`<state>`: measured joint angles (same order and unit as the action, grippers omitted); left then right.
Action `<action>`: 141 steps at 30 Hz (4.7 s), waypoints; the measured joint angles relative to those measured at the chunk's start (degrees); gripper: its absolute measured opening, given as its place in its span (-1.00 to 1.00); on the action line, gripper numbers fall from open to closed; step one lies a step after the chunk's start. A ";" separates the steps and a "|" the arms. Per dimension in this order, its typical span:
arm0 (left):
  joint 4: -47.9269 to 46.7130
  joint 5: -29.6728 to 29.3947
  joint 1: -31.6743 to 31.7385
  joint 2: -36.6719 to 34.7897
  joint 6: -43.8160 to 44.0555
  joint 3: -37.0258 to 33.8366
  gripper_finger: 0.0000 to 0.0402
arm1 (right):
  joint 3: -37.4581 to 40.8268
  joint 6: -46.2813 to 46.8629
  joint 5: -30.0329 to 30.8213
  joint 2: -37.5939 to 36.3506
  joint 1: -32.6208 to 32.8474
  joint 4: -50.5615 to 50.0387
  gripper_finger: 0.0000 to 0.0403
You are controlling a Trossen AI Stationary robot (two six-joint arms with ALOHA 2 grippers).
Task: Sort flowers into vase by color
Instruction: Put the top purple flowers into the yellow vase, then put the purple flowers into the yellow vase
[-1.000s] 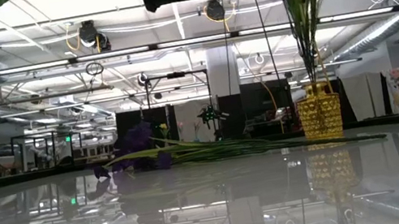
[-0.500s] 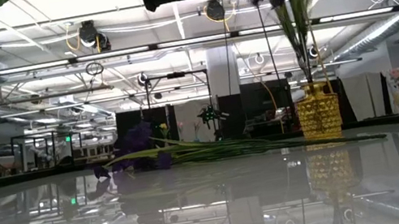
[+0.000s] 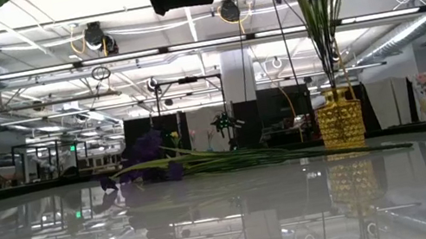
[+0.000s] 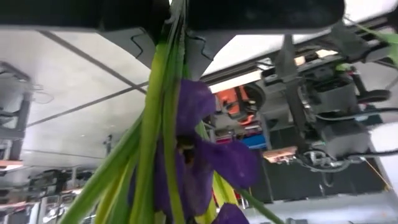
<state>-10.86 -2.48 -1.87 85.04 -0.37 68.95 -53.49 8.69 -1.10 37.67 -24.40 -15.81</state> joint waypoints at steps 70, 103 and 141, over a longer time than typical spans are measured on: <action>-0.66 0.02 0.00 0.06 -0.03 0.02 0.42 | 11.34 9.42 3.80 13.42 0.31 -3.77 -0.61; -15.34 0.27 1.98 11.04 -9.32 7.23 0.42 | 6.83 8.07 5.53 -9.96 9.50 -14.34 0.11; -13.91 8.02 4.13 30.48 -7.91 7.33 0.76 | 8.26 3.67 5.51 -11.10 12.15 -12.71 0.11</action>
<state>-24.77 5.54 2.26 115.52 -8.28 76.28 -45.23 12.36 4.40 26.57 -12.25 -28.53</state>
